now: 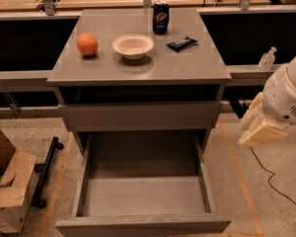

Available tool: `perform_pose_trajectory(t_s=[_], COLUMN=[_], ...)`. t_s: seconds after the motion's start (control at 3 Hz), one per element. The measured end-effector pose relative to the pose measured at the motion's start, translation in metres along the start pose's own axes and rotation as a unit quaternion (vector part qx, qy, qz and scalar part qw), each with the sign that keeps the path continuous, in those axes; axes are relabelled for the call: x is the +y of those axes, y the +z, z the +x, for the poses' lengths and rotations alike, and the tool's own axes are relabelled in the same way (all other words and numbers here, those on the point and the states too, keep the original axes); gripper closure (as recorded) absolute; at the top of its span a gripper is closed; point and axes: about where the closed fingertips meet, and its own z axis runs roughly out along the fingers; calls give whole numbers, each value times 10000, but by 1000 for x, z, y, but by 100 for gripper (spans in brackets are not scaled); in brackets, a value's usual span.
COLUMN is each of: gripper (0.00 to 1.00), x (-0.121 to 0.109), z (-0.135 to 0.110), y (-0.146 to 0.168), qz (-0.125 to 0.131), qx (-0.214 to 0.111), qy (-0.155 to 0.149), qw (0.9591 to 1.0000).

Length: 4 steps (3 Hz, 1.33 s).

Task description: Close middle drawer

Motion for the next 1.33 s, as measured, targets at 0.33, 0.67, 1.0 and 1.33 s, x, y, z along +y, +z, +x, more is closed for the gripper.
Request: perform_pose_trajectory(t_s=[0.33, 0.67, 1.0, 1.33], gripper=[85, 100, 100, 100], x=[30, 37, 40, 57], z=[16, 20, 21, 27], y=[59, 66, 69, 110], qz=[-485, -564, -642, -1054], qx=[-151, -103, -48, -52], qy=[305, 324, 261, 299], qw=[9982, 9978, 9976, 9940])
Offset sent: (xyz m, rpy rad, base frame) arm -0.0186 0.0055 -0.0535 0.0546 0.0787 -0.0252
